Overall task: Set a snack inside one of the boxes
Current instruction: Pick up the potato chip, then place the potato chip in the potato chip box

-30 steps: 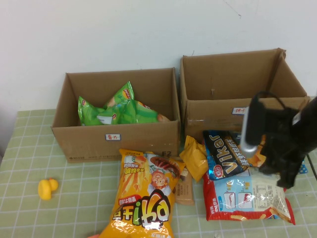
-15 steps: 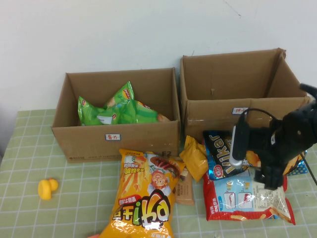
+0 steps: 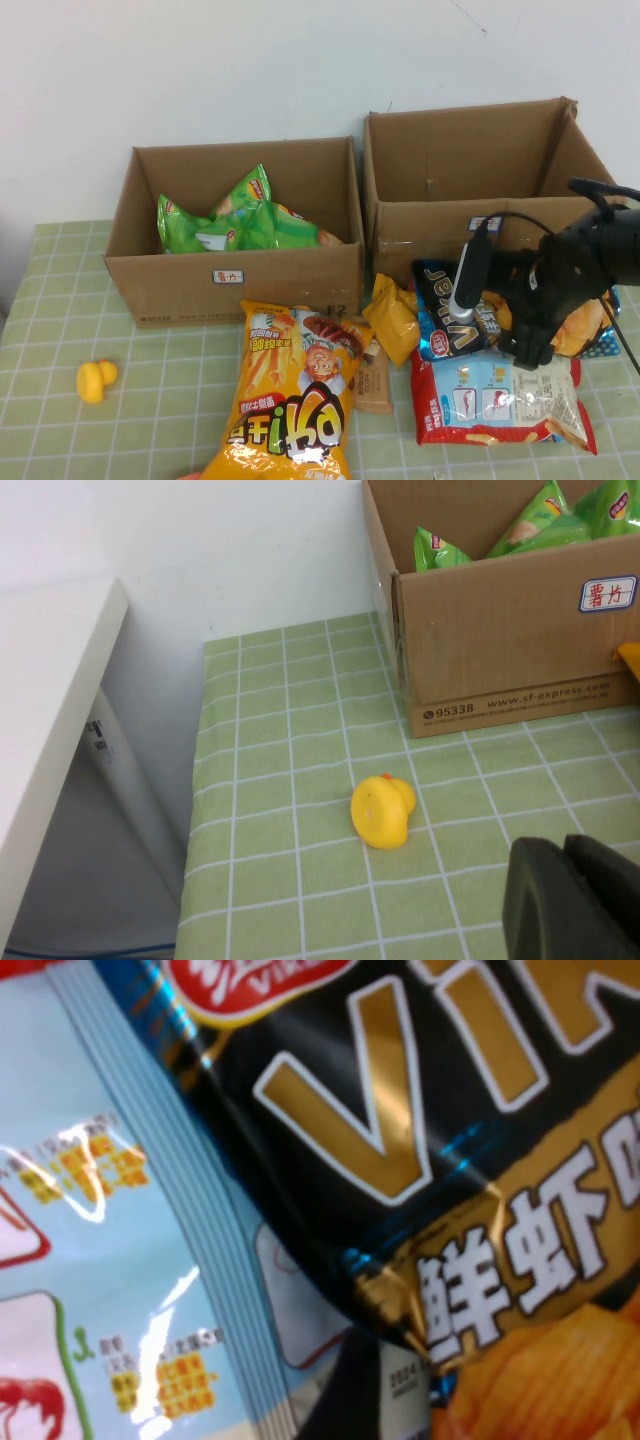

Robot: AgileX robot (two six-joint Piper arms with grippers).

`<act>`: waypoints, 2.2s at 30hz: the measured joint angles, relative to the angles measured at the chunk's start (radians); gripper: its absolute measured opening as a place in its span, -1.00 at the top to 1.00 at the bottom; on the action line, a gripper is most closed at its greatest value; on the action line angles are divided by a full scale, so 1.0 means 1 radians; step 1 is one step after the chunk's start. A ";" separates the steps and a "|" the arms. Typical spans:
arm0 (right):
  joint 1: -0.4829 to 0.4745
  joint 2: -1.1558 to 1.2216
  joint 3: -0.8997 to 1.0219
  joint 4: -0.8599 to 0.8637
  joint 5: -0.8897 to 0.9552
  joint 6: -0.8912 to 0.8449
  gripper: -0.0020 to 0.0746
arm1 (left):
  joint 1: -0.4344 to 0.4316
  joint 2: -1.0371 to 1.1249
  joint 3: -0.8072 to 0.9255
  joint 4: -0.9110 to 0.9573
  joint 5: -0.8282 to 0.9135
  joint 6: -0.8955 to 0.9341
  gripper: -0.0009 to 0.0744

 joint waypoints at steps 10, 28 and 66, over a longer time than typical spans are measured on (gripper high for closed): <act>0.002 0.012 -0.006 -0.102 0.013 0.004 0.13 | 0.000 0.000 0.000 0.000 0.000 0.000 0.98; 0.060 -0.340 -0.054 0.245 0.203 0.052 0.81 | 0.000 0.000 0.000 0.000 0.000 0.000 0.98; 0.271 0.205 -0.714 0.662 -0.280 -0.001 0.82 | 0.000 0.000 0.000 0.000 0.000 0.000 0.98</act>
